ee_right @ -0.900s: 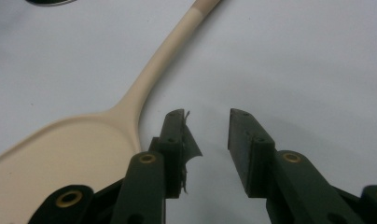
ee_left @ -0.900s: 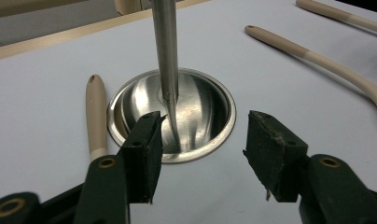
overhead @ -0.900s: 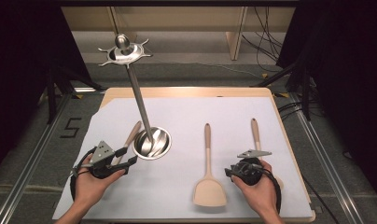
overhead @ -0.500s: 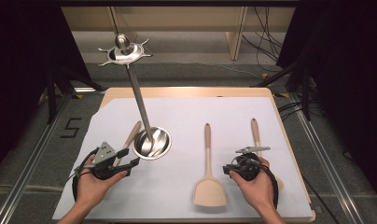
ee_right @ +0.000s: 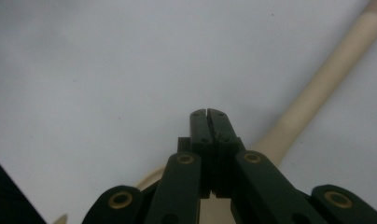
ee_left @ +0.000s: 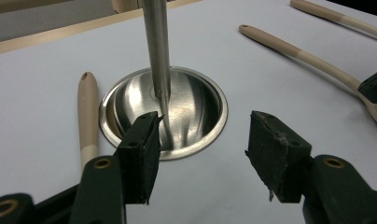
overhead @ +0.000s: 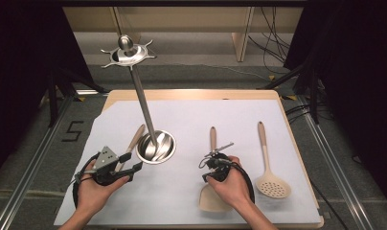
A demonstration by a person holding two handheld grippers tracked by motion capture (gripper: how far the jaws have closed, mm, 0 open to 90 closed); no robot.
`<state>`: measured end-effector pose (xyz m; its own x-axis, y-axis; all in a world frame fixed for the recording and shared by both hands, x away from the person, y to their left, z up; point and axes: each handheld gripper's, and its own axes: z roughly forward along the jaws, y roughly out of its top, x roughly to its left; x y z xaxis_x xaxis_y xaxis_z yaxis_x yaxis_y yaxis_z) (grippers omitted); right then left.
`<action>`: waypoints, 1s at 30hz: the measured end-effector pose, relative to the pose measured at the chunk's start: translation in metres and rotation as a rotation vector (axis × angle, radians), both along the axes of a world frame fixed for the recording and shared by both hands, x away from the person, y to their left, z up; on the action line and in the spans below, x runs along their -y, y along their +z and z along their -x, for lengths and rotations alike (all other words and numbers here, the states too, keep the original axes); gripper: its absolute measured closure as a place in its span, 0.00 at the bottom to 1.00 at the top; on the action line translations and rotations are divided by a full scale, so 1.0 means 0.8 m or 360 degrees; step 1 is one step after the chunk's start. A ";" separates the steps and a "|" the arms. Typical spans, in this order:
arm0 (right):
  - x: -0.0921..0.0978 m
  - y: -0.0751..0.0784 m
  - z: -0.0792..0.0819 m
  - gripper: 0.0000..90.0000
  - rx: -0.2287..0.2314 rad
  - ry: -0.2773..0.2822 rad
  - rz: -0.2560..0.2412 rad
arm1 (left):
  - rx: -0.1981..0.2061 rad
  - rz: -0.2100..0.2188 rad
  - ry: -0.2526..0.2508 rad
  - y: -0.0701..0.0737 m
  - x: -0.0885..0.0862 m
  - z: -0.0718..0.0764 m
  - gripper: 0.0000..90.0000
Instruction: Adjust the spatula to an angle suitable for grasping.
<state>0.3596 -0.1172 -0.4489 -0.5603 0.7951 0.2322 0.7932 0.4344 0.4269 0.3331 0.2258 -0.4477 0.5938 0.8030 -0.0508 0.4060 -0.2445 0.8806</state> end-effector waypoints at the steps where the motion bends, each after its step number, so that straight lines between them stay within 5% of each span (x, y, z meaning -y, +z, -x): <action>1: -0.002 -0.004 -0.004 1.00 0.0012 -0.0019 0.0043 | -0.0005 0.0003 0.0002 0.000 0.000 0.000 0.48; 6: -0.008 -0.013 -0.017 1.00 0.0017 -0.0003 0.0032 | -0.0012 0.0003 -0.0004 -0.001 0.003 -0.001 0.48; 9: -0.011 -0.016 -0.023 1.00 0.0010 -0.0011 0.0097 | -0.0016 -0.0003 0.0008 0.000 0.003 0.000 0.48; 19: -0.005 -0.012 -0.013 1.00 -0.0071 0.0043 0.0252 | -0.0019 0.0017 0.0005 -0.001 0.001 -0.001 0.48; 20: -0.001 -0.012 -0.011 1.00 -0.0036 0.0098 0.0240 | -0.0018 0.0011 0.0001 -0.001 0.001 -0.001 0.48; 24: 0.006 -0.006 -0.009 1.00 -0.0148 0.0073 0.0355 | -0.0017 0.0011 -0.0003 -0.001 0.001 -0.001 0.48; 25: 0.011 -0.004 -0.009 1.00 -0.0152 0.0110 0.0355 | -0.0013 0.0011 -0.0005 -0.001 0.001 -0.001 0.48; 29: 0.020 0.006 -0.008 1.00 -0.0239 0.0037 0.0394 | -0.0027 0.0036 -0.0001 -0.002 0.001 -0.002 0.48; 30: 0.027 0.014 -0.010 1.00 -0.0263 0.0036 0.0459 | -0.0029 0.0034 0.0005 -0.002 0.001 -0.001 0.48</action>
